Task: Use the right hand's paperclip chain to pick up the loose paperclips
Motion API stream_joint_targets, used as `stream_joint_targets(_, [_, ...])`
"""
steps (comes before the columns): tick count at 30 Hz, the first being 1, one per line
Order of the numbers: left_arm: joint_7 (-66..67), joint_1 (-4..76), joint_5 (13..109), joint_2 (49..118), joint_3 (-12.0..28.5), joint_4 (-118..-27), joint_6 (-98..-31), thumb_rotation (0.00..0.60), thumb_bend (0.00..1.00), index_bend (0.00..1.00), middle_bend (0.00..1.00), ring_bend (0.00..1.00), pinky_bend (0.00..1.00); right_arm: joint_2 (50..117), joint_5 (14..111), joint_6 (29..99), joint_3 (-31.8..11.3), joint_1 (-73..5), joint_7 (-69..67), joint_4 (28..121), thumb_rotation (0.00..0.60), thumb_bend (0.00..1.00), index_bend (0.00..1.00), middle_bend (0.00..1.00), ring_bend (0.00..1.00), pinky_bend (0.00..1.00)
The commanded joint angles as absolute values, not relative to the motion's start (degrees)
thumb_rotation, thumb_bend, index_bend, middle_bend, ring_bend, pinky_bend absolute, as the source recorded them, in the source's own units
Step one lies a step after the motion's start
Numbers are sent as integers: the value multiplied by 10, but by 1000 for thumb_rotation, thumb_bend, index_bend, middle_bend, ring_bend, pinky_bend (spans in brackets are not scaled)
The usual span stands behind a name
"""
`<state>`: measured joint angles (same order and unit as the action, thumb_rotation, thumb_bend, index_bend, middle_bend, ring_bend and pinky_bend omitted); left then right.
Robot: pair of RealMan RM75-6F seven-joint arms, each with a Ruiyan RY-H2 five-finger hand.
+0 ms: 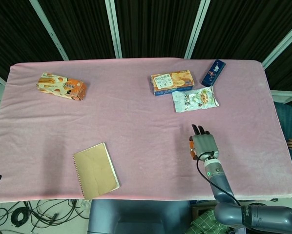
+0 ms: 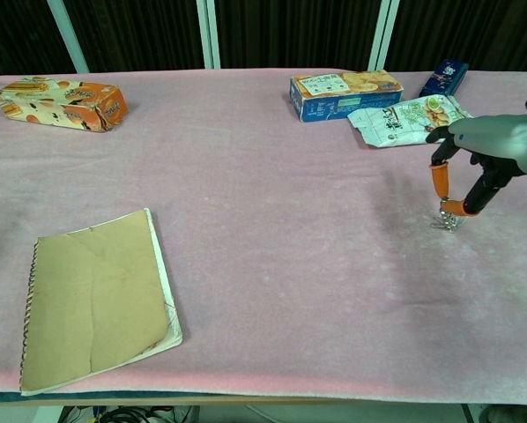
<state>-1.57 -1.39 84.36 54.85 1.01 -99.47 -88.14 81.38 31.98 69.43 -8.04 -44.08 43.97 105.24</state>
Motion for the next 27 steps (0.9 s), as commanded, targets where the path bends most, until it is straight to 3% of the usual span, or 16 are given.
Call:
stream_joint_targets(1, [-16, -14, 844, 548, 10, -995, -882, 600, 224, 30, 0, 0, 0, 820, 320, 696, -84, -444, 440, 1051, 600, 319, 575, 0, 6, 187])
stream_joint_targets(11, [-16, -14, 844, 549, 10, -994, -882, 600, 224, 30, 0, 0, 0, 836, 315, 702, -89, -452, 448, 1053, 600, 315, 544, 0, 6, 187])
stream_joint_targets(14, [-16, -14, 844, 549, 10, -994, -882, 600, 224, 30, 0, 0, 0, 837, 314, 701, -88, -454, 450, 1056, 600, 275, 337, 0, 6, 187])
stream_joint_targets(19, [-17, -14, 845, 548, 11, -995, -884, 600, 225, 30, 0, 0, 0, 835, 304, 703, -91, -453, 446, 1078, 600, 228, 102, 0, 5, 187])
stream_joint_targets(22, [-17, -14, 847, 549, 10, -995, -885, 600, 224, 30, 0, 0, 0, 838, 312, 704, -87, -454, 445, 1088, 600, 207, 32, 0, 4, 187])
stream_joint_targets(27, [-18, -15, 845, 548, 11, -995, -887, 600, 224, 30, 0, 0, 0, 839, 325, 708, -78, -453, 446, 1113, 600, 199, 4, 0, 1, 187])
